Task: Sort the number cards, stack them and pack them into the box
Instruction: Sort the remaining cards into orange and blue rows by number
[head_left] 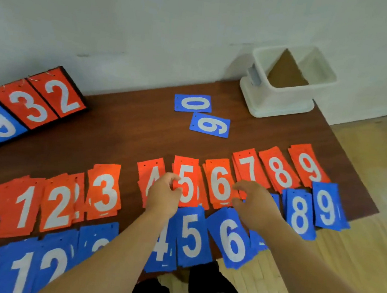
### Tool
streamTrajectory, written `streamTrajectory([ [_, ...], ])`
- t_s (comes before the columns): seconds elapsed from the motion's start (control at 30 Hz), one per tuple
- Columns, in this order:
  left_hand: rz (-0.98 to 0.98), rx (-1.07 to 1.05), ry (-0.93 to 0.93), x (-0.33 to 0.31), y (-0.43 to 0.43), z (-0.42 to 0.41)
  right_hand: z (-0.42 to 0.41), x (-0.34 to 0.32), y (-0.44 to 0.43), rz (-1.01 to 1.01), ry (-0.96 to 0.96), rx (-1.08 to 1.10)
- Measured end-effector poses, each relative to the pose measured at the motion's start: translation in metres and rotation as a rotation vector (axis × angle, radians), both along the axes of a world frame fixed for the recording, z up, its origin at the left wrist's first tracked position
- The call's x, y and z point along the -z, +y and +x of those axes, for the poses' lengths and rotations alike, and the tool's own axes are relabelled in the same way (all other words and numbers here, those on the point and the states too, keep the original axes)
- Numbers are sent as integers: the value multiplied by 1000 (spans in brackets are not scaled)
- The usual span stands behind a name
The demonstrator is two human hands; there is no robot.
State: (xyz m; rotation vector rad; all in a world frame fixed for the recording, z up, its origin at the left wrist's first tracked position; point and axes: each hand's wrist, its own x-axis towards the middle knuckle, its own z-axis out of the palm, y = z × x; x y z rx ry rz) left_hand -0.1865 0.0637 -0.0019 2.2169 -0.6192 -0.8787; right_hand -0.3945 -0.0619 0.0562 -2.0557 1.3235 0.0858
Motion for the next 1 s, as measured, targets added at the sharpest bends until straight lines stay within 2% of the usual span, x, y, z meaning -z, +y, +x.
streamTrajectory([
  [0.23, 290, 42, -352, 11, -32, -13, 18, 6, -76, 6, 42, -157],
  [0.47, 213, 60, -323, -22, -59, 31, 60, 15, -144, -22, -37, -270],
  [0.63, 149, 223, -387, -29, -119, 103, 110, 33, -191, -84, -51, -244],
  [0.83, 127, 419, -490, -8, -210, 168, 150, 69, -219, -72, 51, -280],
  [1.0, 260, 649, -578, 26, -258, 195, 145, 87, -217, -104, -8, -242],
])
